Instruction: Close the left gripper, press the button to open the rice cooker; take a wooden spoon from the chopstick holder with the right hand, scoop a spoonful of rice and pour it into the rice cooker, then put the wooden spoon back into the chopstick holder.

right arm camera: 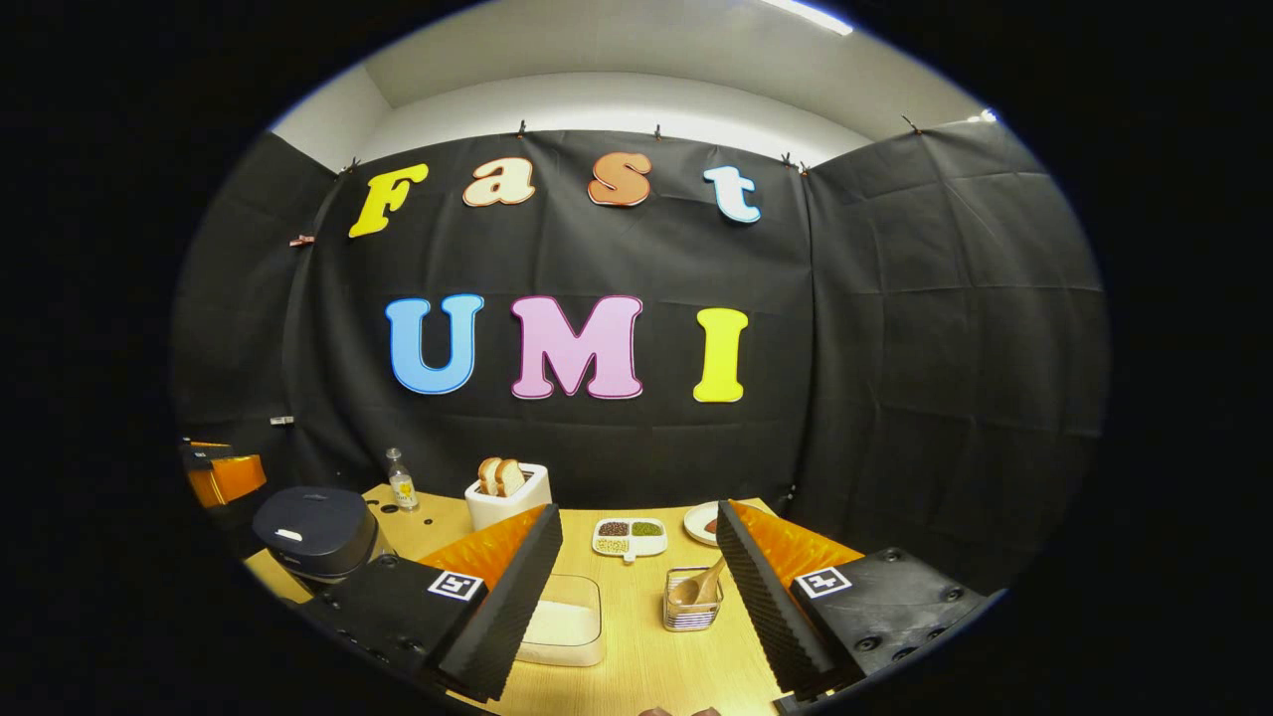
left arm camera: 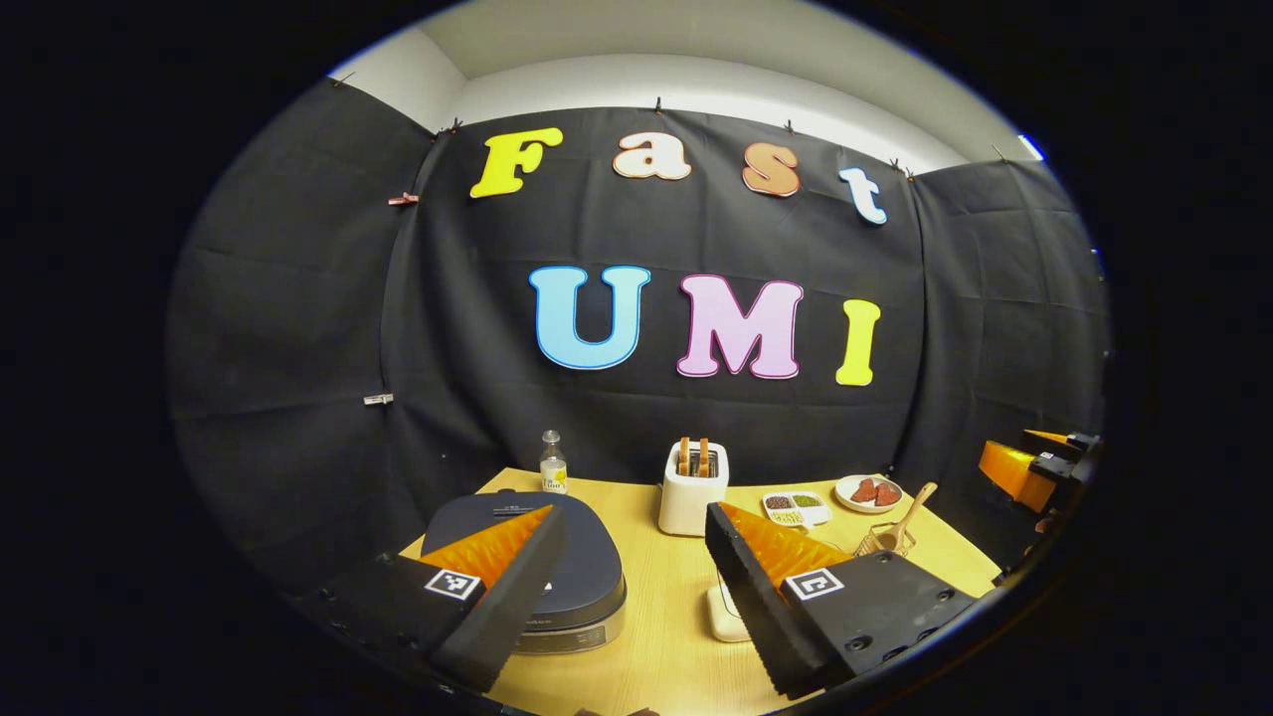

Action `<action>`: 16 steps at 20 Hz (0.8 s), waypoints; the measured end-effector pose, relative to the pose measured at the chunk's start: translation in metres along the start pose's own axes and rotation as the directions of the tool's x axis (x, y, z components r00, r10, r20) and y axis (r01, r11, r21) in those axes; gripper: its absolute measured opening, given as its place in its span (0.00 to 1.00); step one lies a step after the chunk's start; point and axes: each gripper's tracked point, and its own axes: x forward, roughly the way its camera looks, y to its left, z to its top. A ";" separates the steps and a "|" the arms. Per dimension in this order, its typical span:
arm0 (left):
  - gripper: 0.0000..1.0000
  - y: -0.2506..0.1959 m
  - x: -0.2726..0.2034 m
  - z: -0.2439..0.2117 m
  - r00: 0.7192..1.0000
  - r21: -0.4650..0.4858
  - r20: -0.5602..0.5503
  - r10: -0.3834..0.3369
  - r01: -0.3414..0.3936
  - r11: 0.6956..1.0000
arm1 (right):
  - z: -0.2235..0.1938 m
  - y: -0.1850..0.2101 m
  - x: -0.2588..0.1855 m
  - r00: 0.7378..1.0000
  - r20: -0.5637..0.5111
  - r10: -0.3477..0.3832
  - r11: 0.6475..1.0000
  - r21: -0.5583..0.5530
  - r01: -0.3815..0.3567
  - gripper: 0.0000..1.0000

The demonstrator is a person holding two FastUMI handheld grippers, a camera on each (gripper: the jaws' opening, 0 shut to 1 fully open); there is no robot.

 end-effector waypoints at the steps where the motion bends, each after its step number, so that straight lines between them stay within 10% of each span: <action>1: 0.95 0.001 0.002 -0.001 1.000 -0.003 -0.001 0.001 -0.001 1.000 | 0.001 0.000 0.000 1.000 0.000 0.000 1.000 0.003 0.000 0.98; 16: 0.85 0.029 0.029 0.005 0.998 -0.022 -0.058 0.030 -0.031 0.999 | -0.001 -0.023 0.031 0.999 -0.035 0.002 1.000 -0.008 -0.002 0.98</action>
